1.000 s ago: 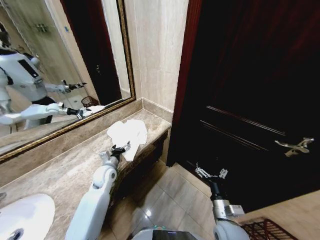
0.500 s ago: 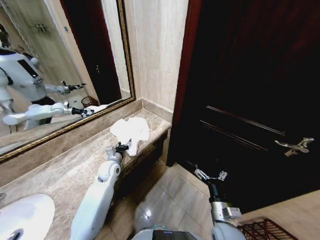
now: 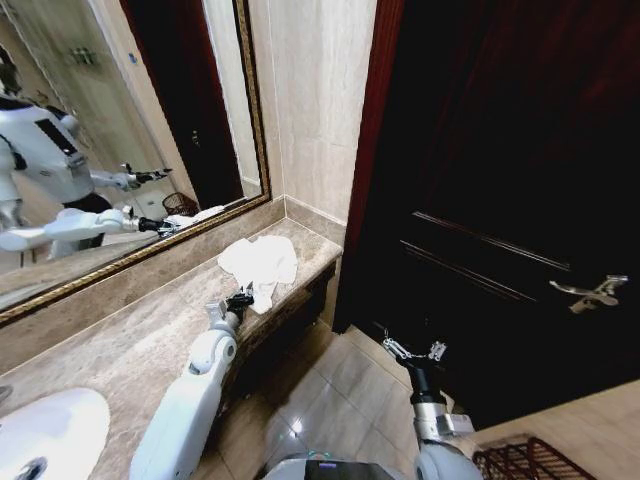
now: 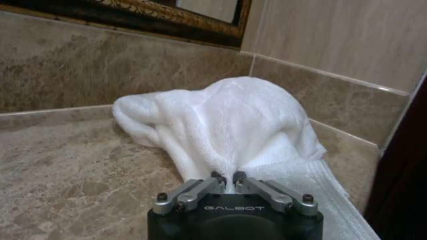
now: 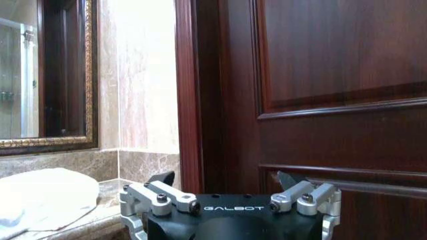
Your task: Discard the used towel into the hamper.
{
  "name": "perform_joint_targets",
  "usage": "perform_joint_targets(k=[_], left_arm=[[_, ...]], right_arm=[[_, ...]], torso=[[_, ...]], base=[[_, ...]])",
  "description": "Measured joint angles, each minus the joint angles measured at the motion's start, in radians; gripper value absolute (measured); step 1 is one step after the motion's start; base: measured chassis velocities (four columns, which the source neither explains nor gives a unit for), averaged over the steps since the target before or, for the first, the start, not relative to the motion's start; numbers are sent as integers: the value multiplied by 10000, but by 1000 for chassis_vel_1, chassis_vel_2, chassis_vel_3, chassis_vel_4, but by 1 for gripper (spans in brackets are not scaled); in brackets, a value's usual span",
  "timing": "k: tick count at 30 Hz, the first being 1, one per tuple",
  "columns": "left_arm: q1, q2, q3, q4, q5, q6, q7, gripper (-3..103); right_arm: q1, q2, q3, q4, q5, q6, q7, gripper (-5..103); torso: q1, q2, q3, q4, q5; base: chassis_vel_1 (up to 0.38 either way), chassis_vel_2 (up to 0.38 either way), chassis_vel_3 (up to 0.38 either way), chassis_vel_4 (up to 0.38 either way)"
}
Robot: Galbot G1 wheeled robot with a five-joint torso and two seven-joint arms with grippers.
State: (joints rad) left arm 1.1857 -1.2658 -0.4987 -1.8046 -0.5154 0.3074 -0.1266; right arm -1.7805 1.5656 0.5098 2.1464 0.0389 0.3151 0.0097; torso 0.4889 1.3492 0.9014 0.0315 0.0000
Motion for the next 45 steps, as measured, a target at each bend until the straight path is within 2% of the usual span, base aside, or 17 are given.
perform_joint_targets(k=[7,16,21,26,29,32,34,35,37,40,42,45], left_arm=[[318,-28,-180,-356,100,-279,279,3],[1377,-353,-560,-1969,331,-613,395,3],[2174,-813,-712,-2953,485,-1112,509,3],[3224,-1517,-837,-4092,1095,-1905,871,3],[3473,-1722,-880,-4430,1325,-2063,950,3],[3957,-2092,-846,-5075,1820,-2335,968,3],[4006,-2129,-843,-5125,1904,-2364,966,3],[4241,-2283,-842,-5292,2339,-2547,996,3],[4344,-2345,-842,-5344,2527,-2658,1028,3],[4783,-2531,-845,-5437,3203,-3243,1170,3],[4829,-2532,-845,-5437,3279,-3311,1176,3],[5289,-2144,-940,-5440,3555,-3655,1179,3]], right_arm=[[-66,13,-9,-14,3,101,10,100],[-57,34,-56,-31,3,159,121,100],[-57,39,-139,-30,3,195,124,100],[-60,7,-170,-30,39,226,122,100],[-57,-1,-188,-25,68,232,122,100],[35,0,-298,-73,242,826,233,100],[44,0,-308,-76,253,874,262,100],[49,-2,-318,-76,337,976,332,100],[46,-3,-315,-71,377,1005,339,100],[15,-72,-246,-7,563,1075,340,100],[14,-91,-240,10,588,1087,341,100],[-13,-126,-152,263,716,1117,368,100]], torso=[[0,0,0,-1,0],[0,0,0,-1,1],[0,0,0,0,1],[0,1,-1,0,3],[0,0,-1,0,2],[0,1,-1,-1,3],[0,1,-1,0,3],[0,0,-1,0,2],[0,0,-1,0,2],[1,0,0,0,1],[1,1,-1,-1,1],[1,0,0,-2,1]], base=[[0,0,0,0],[0,0,0,0],[0,0,0,0],[0,0,0,0],[0,0,0,0],[0,0,0,0],[0,0,0,0],[0,0,0,0],[0,0,0,0],[0,0,0,0],[0,0,0,0],[0,0,0,0]])
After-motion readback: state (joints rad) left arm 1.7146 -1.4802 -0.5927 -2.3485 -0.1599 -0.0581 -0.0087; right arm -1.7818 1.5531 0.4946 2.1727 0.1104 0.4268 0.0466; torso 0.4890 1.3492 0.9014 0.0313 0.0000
